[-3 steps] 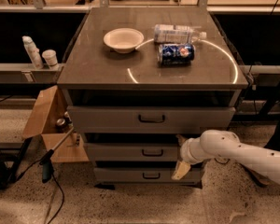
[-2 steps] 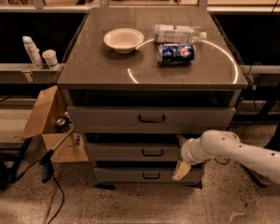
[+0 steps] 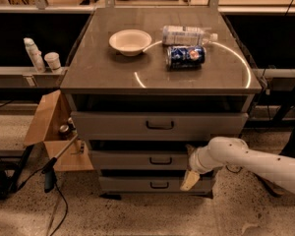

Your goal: Open middle drawer

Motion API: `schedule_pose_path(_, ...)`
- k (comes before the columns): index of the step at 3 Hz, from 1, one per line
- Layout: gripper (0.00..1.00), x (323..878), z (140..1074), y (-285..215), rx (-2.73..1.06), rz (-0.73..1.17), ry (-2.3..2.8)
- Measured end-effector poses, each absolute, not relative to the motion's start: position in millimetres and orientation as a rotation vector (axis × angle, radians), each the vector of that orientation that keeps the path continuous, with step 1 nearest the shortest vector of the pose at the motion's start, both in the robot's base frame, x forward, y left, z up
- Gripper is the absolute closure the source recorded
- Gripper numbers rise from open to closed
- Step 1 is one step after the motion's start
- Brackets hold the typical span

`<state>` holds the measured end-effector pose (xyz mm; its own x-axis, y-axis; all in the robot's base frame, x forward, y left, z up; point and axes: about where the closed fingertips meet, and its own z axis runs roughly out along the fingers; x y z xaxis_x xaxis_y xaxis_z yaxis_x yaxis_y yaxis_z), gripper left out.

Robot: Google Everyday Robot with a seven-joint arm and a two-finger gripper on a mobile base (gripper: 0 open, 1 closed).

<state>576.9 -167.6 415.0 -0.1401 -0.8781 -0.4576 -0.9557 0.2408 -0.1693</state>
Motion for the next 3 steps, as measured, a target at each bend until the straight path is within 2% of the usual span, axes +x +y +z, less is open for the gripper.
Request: schedule_pose_path(3,0.0,578.1,406.3,-165.4,-1.715,0.332,2.144)
